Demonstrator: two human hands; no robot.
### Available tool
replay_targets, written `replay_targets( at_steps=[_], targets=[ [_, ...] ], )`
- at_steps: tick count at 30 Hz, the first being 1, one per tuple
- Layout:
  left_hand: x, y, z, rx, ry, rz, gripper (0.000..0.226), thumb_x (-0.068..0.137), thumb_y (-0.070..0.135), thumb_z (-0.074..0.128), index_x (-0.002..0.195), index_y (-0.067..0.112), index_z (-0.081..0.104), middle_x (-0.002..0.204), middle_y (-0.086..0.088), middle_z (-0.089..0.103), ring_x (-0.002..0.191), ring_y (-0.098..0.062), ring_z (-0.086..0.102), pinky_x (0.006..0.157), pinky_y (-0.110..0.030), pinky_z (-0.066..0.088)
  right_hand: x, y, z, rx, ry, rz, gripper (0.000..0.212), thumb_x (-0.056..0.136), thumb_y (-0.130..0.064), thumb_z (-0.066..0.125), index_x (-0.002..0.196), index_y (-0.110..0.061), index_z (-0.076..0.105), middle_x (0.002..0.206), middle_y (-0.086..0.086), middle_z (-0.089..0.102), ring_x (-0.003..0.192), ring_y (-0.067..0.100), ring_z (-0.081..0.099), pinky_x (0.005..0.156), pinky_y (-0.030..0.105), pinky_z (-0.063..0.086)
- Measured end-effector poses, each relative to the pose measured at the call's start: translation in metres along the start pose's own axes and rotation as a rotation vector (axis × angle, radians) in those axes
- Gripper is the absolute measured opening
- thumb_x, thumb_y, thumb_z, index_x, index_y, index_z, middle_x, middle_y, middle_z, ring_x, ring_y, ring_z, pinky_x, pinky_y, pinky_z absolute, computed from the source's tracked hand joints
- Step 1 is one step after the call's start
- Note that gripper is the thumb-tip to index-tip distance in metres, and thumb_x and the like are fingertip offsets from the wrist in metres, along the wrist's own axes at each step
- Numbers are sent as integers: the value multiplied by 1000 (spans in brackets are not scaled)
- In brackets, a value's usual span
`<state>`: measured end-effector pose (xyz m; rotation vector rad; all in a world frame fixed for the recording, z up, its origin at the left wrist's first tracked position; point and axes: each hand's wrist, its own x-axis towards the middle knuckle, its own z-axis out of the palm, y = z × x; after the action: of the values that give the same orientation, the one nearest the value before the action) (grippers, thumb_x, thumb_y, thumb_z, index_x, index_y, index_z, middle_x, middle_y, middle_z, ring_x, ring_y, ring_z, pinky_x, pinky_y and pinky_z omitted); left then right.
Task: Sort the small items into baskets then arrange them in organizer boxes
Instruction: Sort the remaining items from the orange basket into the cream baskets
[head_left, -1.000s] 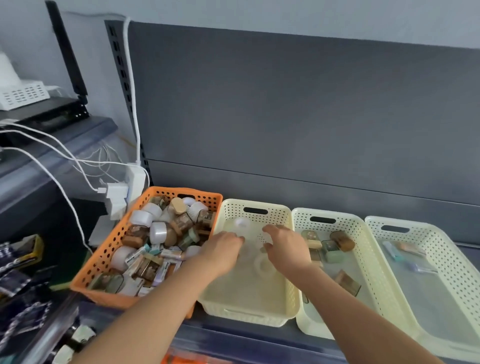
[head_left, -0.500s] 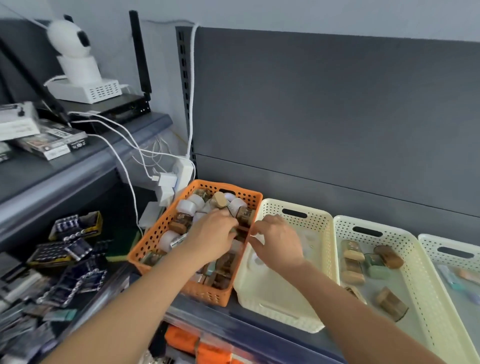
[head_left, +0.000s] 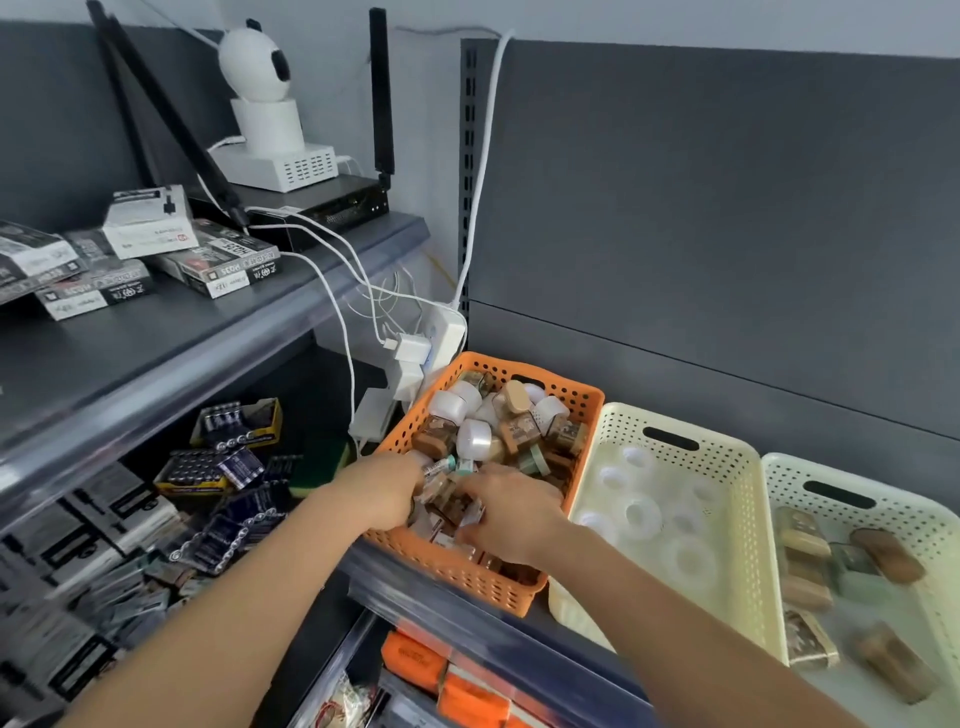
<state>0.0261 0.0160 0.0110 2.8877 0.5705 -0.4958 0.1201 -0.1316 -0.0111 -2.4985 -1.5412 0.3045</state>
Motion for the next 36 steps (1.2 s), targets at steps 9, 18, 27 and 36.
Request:
replay_targets(
  at_steps=[9, 18, 27, 36],
  targets=[
    [6, -2, 1, 93, -14, 51, 21, 84, 4, 56, 101, 15, 54, 88, -2, 54, 75, -16, 53, 65, -29, 50, 15, -2, 9, -118, -33, -81, 52, 85, -6, 60, 134, -16, 47, 131, 7, 42, 121, 29, 43, 85, 41, 51],
    [9, -10, -12, -130, -75, 120, 30, 73, 35, 78, 95, 26, 58, 98, 8, 53, 90, -13, 53, 63, -24, 42, 19, 3, 11, -20, 52, -5, 36, 82, -11, 63, 117, -16, 55, 109, 6, 56, 105, 25, 54, 83, 40, 51],
    [36, 36, -34, -493, 314, 233, 38, 71, 32, 81, 100, 39, 58, 114, 15, 50, 109, -9, 45, 86, -27, 41, -14, 37, -31, 289, 488, 252, 34, 84, -24, 66, 118, -22, 62, 113, -1, 61, 101, 18, 57, 83, 27, 46],
    [51, 183, -27, -644, 294, 550, 45, 71, 19, 80, 110, 26, 57, 113, 10, 56, 103, -10, 54, 85, -26, 43, -122, 121, -49, 227, 751, 598, 36, 81, -32, 68, 115, -22, 61, 104, -5, 62, 93, 17, 59, 75, 27, 44]
  ],
)
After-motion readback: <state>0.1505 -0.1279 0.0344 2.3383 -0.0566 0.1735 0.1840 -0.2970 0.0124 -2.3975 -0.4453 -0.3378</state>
